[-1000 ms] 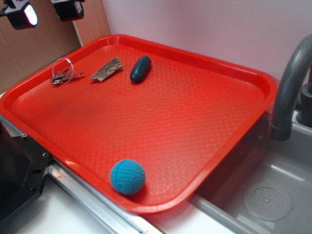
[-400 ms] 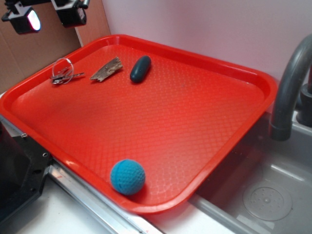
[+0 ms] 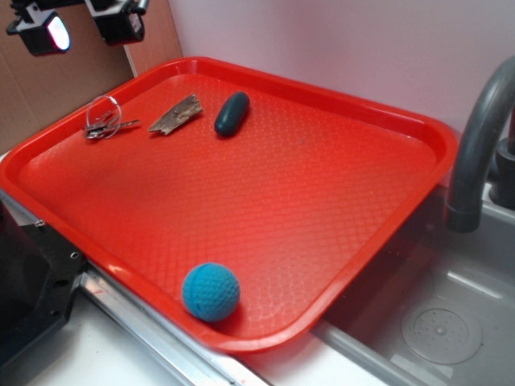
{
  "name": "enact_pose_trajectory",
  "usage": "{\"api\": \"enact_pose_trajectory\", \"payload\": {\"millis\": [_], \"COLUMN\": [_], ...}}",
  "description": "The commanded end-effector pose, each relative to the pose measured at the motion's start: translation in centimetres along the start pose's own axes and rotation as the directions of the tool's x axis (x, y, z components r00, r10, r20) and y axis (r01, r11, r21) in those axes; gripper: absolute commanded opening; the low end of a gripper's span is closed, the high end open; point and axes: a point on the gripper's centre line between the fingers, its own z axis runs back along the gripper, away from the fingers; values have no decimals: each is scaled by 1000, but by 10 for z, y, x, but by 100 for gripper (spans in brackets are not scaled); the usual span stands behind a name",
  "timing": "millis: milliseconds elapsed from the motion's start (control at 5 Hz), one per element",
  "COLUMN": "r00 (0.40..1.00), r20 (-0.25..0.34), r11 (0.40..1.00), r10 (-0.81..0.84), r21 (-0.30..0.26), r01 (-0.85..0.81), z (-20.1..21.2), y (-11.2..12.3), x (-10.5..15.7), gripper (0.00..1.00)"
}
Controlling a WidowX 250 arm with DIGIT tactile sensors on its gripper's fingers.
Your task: Grab the silver keys.
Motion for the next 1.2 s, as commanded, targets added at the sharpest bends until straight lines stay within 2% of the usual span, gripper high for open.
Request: {"api": "enact_pose_trajectory", "payload": {"millis": [0,200,400,600,1000], "r00": [980,946,919,913,912], "r20": [71,130,117,137,93], "r11": [976,947,918,905,890], "r10": [186,296,378,384,401], "r21": [102,91,85,140,199], "r01": [-192,-309,-388,-402,-411], "z": [-12,-26,-41,-63,-93], "y": [15,16,27,49,62], "x": [18,30,38,51,77], "gripper": [100,100,100,100,100]}}
